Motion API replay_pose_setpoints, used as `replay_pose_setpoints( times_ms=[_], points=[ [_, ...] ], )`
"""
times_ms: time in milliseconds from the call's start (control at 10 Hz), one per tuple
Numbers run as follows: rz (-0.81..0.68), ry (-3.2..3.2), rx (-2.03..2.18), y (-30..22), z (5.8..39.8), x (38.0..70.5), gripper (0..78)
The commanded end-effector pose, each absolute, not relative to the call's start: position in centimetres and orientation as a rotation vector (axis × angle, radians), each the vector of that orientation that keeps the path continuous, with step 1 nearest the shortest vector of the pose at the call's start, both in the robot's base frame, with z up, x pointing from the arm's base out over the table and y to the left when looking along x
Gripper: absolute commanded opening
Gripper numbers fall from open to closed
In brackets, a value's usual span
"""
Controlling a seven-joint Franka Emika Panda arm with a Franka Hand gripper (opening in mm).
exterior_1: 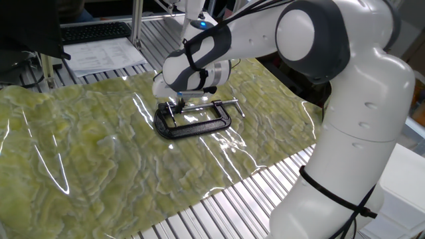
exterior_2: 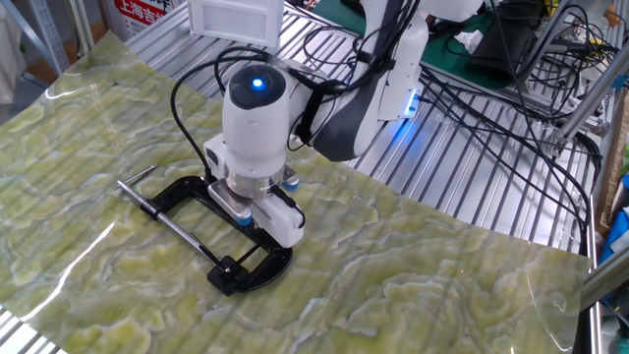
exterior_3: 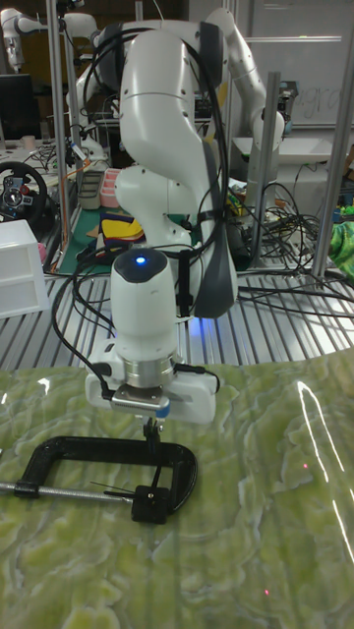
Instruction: Turn the hands of a clock
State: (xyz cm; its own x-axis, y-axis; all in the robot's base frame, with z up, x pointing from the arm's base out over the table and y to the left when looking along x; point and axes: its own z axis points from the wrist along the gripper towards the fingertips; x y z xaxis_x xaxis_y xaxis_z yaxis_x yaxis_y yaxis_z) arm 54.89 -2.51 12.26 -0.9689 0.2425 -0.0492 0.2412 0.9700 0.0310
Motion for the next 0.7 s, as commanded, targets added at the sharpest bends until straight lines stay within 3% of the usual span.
replay_pose_setpoints(
  times_ms=[100, 700],
  points=[
    [0.040, 3.065, 0.362, -2.47, 11.45, 54.81, 0.0],
    [0.033, 3.075, 0.343, -2.56, 10.70, 54.41, 0.0]
  ],
)
